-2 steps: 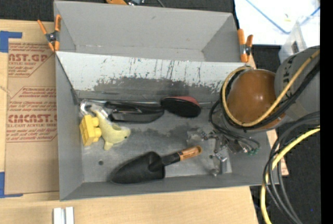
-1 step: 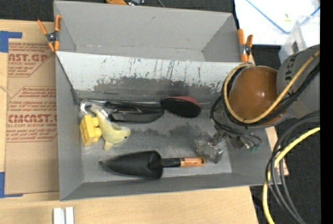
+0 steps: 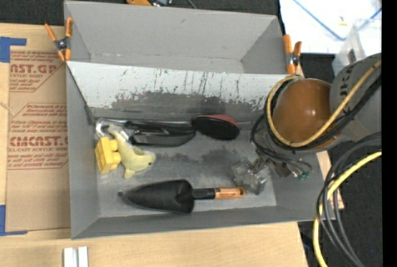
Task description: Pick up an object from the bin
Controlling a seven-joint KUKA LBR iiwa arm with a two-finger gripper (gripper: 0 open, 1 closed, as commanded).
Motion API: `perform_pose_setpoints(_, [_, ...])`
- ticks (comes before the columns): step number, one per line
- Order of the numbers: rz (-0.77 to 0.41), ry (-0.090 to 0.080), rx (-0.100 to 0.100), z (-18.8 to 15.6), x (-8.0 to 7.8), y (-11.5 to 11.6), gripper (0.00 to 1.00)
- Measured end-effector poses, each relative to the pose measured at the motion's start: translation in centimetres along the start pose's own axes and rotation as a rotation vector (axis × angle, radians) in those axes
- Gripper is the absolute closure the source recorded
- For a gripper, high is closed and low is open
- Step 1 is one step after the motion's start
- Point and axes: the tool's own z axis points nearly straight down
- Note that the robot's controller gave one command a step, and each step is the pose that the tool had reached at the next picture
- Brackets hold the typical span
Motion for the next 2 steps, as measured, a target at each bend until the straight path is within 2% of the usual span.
perform_pose_setpoints(1, [0.004, -0.006, 0.006, -7.3, 1.8, -3.8, 1.0])
perform_pose_setpoints(2, [0.232, -0.005, -0.006, 0.3, -0.5, 4.3, 0.0])
